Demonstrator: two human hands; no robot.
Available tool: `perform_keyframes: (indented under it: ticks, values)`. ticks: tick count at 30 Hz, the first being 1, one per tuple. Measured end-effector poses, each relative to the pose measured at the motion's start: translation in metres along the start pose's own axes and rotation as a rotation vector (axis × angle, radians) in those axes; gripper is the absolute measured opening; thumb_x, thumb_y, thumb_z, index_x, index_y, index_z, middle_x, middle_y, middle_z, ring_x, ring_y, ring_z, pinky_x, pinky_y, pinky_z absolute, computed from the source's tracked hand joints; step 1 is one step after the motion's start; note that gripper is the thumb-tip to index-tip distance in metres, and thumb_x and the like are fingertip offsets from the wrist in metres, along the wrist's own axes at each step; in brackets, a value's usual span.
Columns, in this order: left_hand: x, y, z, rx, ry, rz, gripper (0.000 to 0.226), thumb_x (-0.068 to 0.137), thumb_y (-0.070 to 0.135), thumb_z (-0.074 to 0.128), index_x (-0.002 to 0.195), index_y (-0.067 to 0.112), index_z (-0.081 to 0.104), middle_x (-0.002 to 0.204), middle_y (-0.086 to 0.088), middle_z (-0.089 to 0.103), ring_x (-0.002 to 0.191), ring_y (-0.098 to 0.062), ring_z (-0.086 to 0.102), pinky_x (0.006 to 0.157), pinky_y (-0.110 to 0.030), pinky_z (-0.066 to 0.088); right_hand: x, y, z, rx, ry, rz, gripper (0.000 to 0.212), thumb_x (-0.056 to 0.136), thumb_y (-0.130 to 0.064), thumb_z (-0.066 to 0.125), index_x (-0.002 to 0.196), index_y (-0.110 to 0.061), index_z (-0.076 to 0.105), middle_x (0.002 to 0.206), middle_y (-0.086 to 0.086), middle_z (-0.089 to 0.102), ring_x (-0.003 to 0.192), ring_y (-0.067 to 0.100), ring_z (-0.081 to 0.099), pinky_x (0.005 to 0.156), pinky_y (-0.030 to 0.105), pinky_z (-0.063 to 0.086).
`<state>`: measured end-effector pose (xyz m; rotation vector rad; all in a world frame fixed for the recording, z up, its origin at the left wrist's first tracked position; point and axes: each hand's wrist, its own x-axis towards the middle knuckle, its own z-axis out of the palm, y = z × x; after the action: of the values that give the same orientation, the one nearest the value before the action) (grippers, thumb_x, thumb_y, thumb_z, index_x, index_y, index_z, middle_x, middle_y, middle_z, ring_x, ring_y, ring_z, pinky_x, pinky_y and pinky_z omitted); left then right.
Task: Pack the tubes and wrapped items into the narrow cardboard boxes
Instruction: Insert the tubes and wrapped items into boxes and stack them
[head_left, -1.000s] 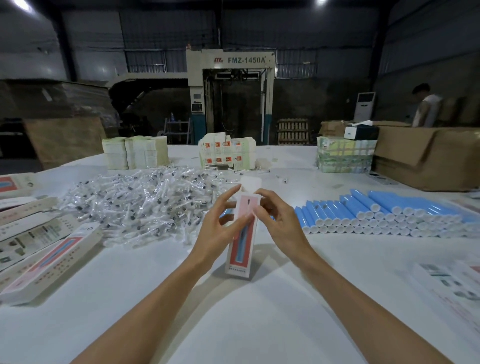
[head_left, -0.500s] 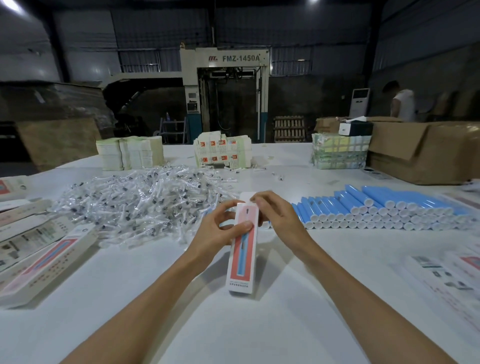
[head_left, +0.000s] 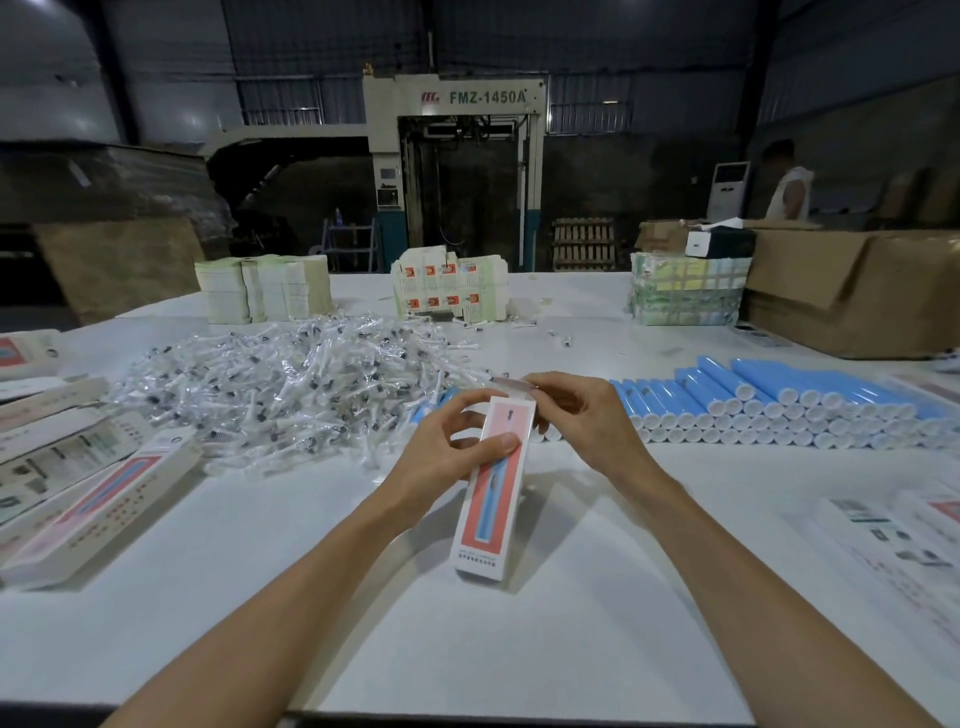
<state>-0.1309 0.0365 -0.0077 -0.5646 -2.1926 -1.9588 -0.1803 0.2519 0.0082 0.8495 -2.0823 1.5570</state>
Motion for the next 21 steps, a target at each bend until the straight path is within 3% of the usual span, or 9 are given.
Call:
perform_keyframes:
  ticks: [4,6,9,12,16,21]
  values:
    - [0.000,-0.002,0.000,0.009,0.004,-0.007,0.057,0.078,0.055,0.088,0.130,0.046,0.065,0.109,0.003,0.080,0.092,-0.021,0.080,0.075,-0.028,0.062,-0.004,0.004,-0.002,-0.127,-0.080,-0.076,0.028,0.100,-0.001,0.065,0.123,-0.013,0.077,0.095,-0.022,0.077,0.075,0.012,0.074,0.073,0.021,0.059]
    - [0.000,-0.003,-0.001,0.008,0.008,-0.011,0.057,0.076,0.057,0.088,0.128,0.048,0.065,0.108,0.004,0.080,0.092,-0.021,0.080,0.075,-0.028,0.062,-0.004,0.003,0.001,-0.066,-0.070,-0.018,0.026,0.102,-0.005,0.063,0.122,-0.016,0.077,0.101,-0.013,0.079,0.080,0.018,0.076,0.076,0.027,0.060]
    - [0.000,-0.003,-0.002,0.005,0.000,-0.006,0.058,0.074,0.059,0.087,0.127,0.050,0.064,0.108,0.005,0.080,0.092,-0.022,0.080,0.076,-0.028,0.063,-0.003,-0.008,0.003,0.199,-0.117,0.149,0.023,0.108,-0.026,0.058,0.112,-0.029,0.081,0.106,0.002,0.079,0.097,0.024,0.077,0.082,0.028,0.060]
    - [0.001,-0.003,-0.001,0.023,-0.023,0.007,0.063,0.079,0.055,0.088,0.135,0.044,0.062,0.110,0.003,0.079,0.095,-0.023,0.079,0.080,-0.027,0.062,-0.002,-0.019,0.004,0.359,-0.070,0.283,0.037,0.107,-0.044,0.057,0.104,-0.015,0.080,0.103,0.013,0.079,0.097,0.026,0.077,0.076,0.024,0.059]
    - [0.002,-0.003,-0.001,0.070,-0.034,0.044,0.061,0.085,0.049,0.087,0.139,0.044,0.060,0.113,0.005,0.078,0.101,-0.023,0.079,0.084,-0.025,0.061,0.000,-0.023,0.004,0.426,-0.024,0.362,0.025,0.101,-0.033,0.067,0.095,-0.011,0.079,0.092,0.011,0.077,0.086,0.024,0.076,0.068,0.024,0.057]
    - [0.002,-0.001,-0.002,0.085,-0.012,0.086,0.066,0.082,0.054,0.088,0.139,0.043,0.056,0.110,0.005,0.080,0.098,-0.022,0.079,0.084,-0.025,0.062,0.004,-0.023,-0.001,0.534,-0.081,0.474,0.017,0.093,-0.019,0.076,0.105,-0.008,0.080,0.104,0.015,0.077,0.096,0.029,0.075,0.076,0.025,0.058]
